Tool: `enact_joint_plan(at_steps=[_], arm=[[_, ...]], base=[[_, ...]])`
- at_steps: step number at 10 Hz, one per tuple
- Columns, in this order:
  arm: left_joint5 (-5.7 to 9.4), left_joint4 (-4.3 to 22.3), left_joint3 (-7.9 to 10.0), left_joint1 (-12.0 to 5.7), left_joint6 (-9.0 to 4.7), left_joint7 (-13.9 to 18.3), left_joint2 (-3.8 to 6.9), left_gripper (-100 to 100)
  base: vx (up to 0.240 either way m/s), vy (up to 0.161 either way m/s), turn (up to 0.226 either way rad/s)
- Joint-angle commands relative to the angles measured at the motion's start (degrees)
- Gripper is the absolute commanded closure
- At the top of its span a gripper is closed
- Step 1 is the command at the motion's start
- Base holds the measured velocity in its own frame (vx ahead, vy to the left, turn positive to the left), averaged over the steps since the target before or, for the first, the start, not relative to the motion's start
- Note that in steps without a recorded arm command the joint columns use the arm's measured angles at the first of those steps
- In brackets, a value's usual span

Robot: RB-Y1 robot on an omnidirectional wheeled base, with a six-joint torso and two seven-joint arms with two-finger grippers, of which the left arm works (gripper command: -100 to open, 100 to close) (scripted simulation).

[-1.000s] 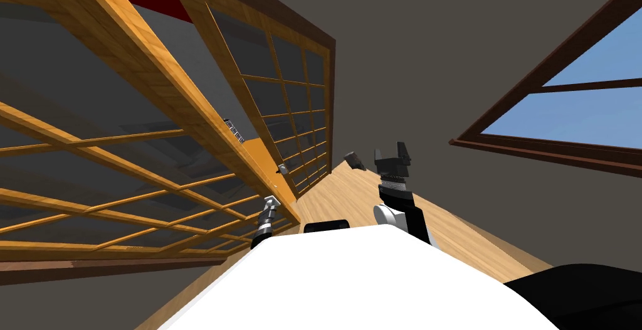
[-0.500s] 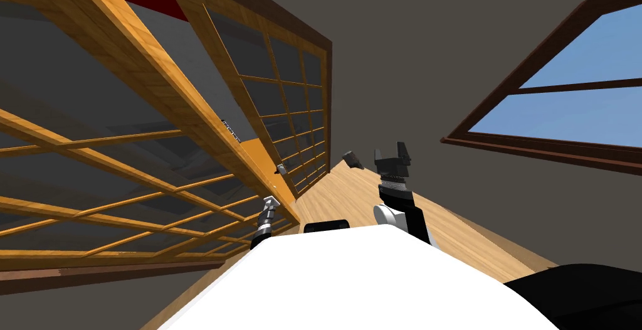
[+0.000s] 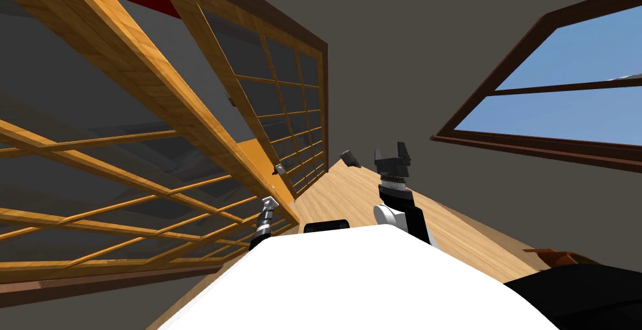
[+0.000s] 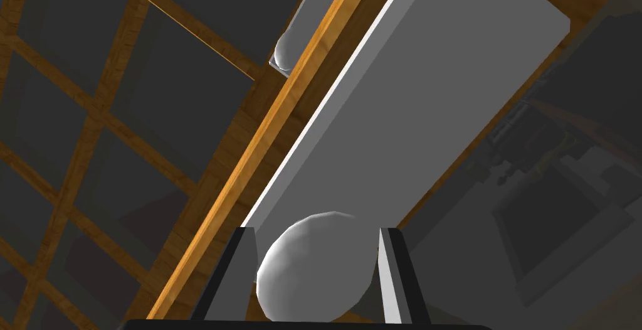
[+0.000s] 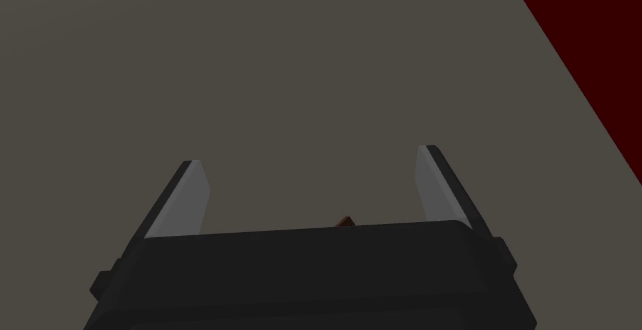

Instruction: Pull the door open

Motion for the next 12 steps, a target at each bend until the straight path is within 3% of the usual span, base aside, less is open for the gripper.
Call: enact_joint_plan(at_steps=[1,2,4,12], arm=[[0.78,0.38,0.07,0.05,-0.3,2.86,0.29,100],[0.78,0.38,0.07,0.05,-0.3,3.15,0.29,100],[2.08,0.72,-0.13,0.07,-0.5,6.86,0.64,100],[4.76,1.43,-0.52,0.1,-0.9,17.16,1.36,100]], base=[[-0.039,0.012,-0.064],[-0.03,0.012,-0.044],[-0.04,0.01,-0.102],[-0.043,0.007,-0.067]])
